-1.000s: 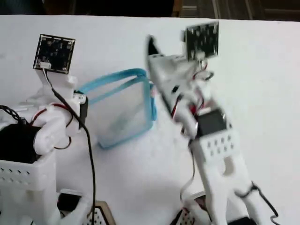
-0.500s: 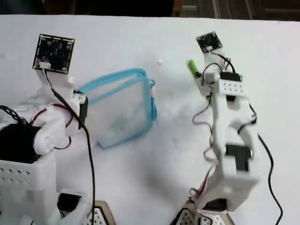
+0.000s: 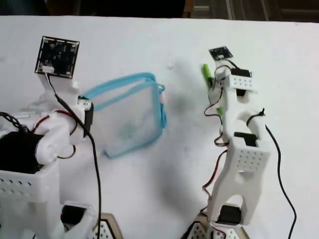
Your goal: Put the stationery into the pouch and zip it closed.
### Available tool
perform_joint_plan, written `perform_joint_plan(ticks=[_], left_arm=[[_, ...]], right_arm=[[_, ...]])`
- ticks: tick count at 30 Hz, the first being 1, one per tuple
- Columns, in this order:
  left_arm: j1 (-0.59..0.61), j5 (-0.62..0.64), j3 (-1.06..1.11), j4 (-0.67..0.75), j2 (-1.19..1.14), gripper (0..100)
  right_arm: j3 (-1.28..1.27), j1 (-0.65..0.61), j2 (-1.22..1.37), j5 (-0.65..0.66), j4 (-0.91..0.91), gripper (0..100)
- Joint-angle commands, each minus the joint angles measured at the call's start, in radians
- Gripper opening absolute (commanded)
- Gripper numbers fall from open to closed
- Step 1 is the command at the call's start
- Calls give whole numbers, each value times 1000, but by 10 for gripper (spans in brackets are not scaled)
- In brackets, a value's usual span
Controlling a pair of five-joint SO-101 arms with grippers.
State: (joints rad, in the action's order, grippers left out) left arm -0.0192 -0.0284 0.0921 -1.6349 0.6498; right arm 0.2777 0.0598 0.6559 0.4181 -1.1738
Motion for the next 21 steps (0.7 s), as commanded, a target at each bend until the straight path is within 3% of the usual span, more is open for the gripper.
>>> perform_joint_plan(ticks=[1, 7, 11, 14, 19, 21], left_arm=[[7, -9, 44, -14, -4, 22], [7, -9, 41, -14, -4, 22], [7, -9, 40, -14, -4, 22], [7, -9, 40, -14, -4, 22], [7, -9, 40, -15, -4, 22], [7, -9, 40, -15, -4, 22]], right_arm=[[3, -27, -19, -9, -156, 13], [-31, -31, -202, -32, -395, 17], [-256, -56, -418, -29, -423, 17], [-548, -94, -616, 8, -303, 17], [-1059, -147, -938, 95, 62, 29], [-1171, -165, -1033, 86, 133, 95]])
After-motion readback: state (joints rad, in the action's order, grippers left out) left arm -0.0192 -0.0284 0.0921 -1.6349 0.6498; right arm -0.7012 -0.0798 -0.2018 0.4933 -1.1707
